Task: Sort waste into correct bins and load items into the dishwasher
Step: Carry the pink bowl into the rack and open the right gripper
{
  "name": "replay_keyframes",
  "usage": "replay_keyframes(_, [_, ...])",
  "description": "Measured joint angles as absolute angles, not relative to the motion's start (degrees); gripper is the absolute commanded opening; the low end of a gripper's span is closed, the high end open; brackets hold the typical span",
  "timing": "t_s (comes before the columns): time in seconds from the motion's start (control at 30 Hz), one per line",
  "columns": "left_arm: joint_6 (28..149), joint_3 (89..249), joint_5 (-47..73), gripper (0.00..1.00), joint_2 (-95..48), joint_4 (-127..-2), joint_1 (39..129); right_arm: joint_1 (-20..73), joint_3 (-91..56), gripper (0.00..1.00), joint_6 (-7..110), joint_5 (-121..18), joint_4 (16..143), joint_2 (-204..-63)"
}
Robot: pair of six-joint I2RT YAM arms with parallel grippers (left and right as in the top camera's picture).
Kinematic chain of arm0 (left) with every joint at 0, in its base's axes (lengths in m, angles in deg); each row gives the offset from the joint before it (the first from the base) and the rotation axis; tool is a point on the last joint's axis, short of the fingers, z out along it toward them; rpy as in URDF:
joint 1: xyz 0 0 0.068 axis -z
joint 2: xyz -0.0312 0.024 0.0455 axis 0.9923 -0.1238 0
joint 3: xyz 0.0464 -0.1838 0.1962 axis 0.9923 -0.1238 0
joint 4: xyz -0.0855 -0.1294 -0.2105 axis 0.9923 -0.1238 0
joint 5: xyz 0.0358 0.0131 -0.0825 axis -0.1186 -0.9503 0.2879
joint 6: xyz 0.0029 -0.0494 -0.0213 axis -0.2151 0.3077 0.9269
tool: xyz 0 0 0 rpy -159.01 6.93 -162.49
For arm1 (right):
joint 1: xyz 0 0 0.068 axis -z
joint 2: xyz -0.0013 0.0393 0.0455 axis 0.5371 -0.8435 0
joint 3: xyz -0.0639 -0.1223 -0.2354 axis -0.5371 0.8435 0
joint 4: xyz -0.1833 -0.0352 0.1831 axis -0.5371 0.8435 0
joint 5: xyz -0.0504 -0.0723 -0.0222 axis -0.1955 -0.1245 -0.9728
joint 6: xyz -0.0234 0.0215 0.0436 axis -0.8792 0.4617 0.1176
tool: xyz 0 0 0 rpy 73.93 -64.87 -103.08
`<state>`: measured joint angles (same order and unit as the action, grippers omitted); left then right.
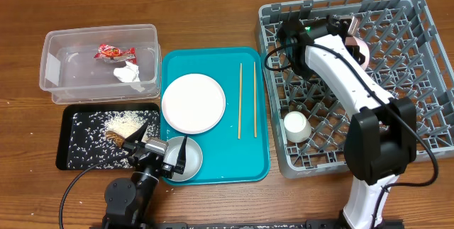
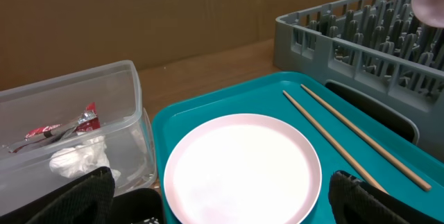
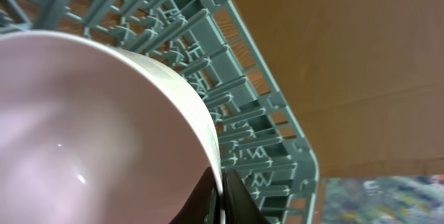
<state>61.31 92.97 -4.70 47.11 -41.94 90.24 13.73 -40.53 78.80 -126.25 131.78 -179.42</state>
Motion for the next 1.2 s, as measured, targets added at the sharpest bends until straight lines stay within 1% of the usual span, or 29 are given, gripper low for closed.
replay_keyframes(0.3, [61.31,92.97,-4.7,1.0,47.11,-41.94,90.24,14.29,-40.53,0.04,77.71,-130.86,133.09,-179.84])
replay_keyframes(0.57, [61.31,92.97,-4.7,1.0,47.11,-41.94,90.24,14.18,-40.53,0.04,77.65,-129.31,133.05,-179.88])
replay_keyframes(0.9, [61.31,92.97,-4.7,1.0,47.11,-41.94,90.24,9.03,-40.55,0.04,77.62,-129.39,133.07,-180.67])
replay_keyframes(1.1, [61.31,92.97,-4.7,1.0,47.11,-41.92,90.24,8.0,-40.55,0.04,78.3,-131.75,138.62,-180.91])
replay_keyframes(1.2, [61.31,92.97,-4.7,1.0,47.11,-41.94,90.24,8.7,-40.55,0.04,78.91,-132.32,138.95,-181.24])
